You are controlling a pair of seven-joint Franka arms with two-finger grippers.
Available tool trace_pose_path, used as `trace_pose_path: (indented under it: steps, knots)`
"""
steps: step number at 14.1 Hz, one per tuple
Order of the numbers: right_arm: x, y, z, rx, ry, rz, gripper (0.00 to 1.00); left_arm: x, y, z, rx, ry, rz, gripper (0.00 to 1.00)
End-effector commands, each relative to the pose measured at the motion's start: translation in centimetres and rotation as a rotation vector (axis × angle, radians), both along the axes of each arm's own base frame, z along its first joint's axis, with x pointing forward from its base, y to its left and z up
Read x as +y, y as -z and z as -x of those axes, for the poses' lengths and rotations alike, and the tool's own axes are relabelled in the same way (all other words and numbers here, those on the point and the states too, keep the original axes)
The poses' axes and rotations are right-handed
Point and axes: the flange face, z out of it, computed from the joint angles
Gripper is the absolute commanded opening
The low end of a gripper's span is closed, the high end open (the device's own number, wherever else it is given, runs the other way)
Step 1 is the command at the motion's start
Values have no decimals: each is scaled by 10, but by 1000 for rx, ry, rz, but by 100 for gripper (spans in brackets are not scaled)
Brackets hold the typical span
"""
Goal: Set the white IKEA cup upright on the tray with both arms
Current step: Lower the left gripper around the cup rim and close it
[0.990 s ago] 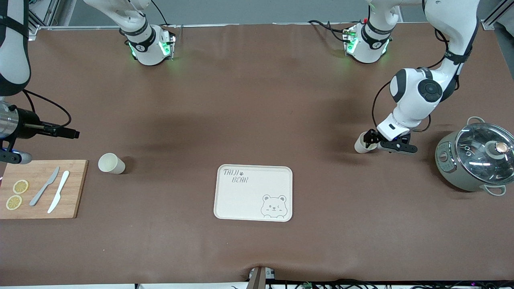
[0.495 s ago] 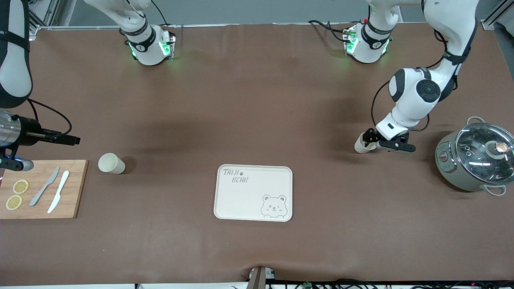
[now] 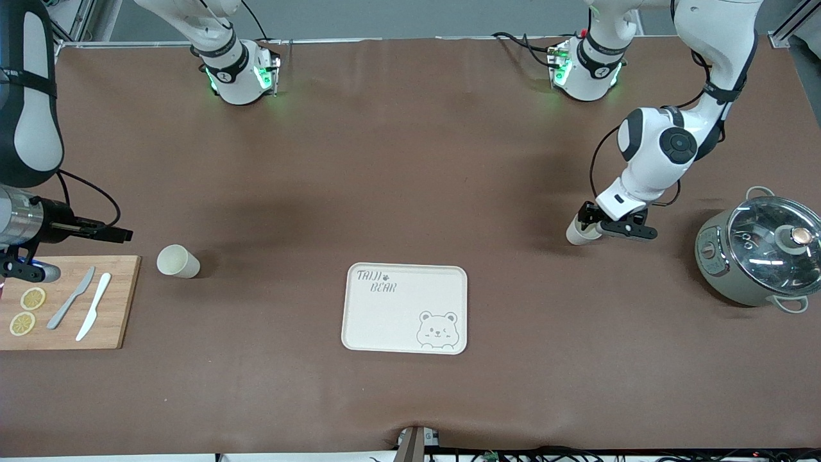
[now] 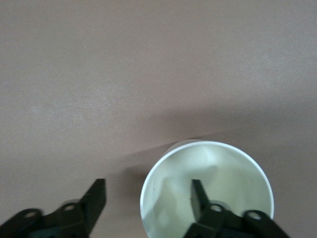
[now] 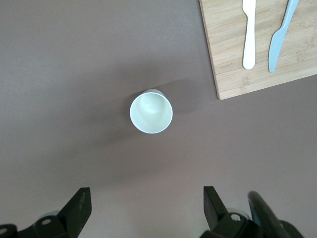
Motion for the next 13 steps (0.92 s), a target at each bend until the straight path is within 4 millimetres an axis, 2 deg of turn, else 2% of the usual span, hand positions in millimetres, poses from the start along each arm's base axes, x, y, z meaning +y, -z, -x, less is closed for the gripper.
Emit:
trace_pose_path:
  steps: [1, 3, 5, 8, 13]
  knots:
    - [-5, 7, 2, -13, 8, -12, 100, -2, -1, -1, -13, 20, 6, 0]
    - [-9, 10, 2, -19, 13, -10, 100, -3, -4, -3, -21, 15, 8, 0]
    - [-7, 25, 4, -20, 11, -9, 100, -5, -6, -6, -27, 21, 8, 0]
    - [-16, 32, 5, -22, 26, -7, 100, -8, -3, -14, -29, 20, 13, 0]
    - [-29, 48, 9, -20, 43, 2, 100, -26, -7, -42, -55, 20, 33, 0]
